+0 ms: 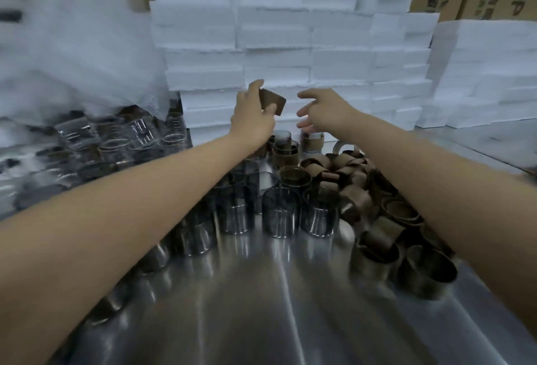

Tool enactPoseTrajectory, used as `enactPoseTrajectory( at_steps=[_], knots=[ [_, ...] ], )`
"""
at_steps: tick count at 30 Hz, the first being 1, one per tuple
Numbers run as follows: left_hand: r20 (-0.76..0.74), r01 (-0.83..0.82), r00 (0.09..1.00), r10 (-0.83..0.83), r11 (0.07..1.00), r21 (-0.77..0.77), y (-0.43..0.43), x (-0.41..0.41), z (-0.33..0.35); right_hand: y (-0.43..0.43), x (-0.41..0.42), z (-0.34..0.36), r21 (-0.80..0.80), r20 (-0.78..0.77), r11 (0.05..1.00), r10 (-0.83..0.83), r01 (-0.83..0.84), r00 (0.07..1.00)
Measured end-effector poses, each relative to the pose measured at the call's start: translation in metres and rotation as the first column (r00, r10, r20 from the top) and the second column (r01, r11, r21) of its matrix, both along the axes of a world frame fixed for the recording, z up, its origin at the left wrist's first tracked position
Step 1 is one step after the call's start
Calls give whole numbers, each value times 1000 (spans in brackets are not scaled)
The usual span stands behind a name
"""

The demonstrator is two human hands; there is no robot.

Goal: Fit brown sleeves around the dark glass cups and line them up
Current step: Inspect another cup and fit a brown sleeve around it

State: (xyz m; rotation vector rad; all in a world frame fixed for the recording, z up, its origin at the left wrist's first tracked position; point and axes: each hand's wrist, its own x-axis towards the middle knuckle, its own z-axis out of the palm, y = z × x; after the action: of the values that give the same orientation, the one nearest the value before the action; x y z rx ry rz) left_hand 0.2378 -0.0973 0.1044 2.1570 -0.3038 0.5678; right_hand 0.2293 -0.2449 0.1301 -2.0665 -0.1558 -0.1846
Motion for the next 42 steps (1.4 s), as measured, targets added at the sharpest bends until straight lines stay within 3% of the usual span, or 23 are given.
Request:
enactPoseTrajectory(
  at_steps=[4, 8, 11, 14, 19, 24, 30, 35, 40, 42],
  knots=[
    [25, 8, 1000, -3, 975, -222, 10, -76, -13, 43, -74, -15, -93, 155, 991, 114, -100, 981],
    [86, 7, 996, 37, 891, -454, 17, -149, -55, 69, -138, -63, 16, 332, 985, 159, -175, 930],
    [106, 3, 994, 38, 932, -362, 30, -186, -91, 72, -163, -102, 13, 413, 980, 176, -199, 894],
    [103, 33, 995, -4, 960, -279, 46, -199, -107, 68, -168, -124, -153, 501, 974, 222, -167, 836],
    [-53, -13, 999, 5, 987, -157, 58, -196, -108, 62, -158, -130, -323, 430, 930, 308, -174, 848],
    [-47, -52, 998, 46, 990, -134, 58, -192, -113, 49, -151, -128, -405, 415, 889, 385, -211, 824],
    [-76, -67, 994, 72, 996, 63, 58, -193, -118, 41, -146, -131, -268, 480, 957, 34, 110, 877],
    [-98, -115, 986, 138, 971, 211, 60, -196, -117, 44, -144, -135, -296, 422, 947, 12, 125, 907],
    [-60, -134, 985, 160, 941, 311, 61, -195, -117, 46, -154, -125, -120, 601, 979, -58, 162, 797],
    [12, -141, 990, 142, 964, 227, 59, -197, -115, 49, -160, -120, -88, 704, 990, -19, 114, 709]
  ],
)
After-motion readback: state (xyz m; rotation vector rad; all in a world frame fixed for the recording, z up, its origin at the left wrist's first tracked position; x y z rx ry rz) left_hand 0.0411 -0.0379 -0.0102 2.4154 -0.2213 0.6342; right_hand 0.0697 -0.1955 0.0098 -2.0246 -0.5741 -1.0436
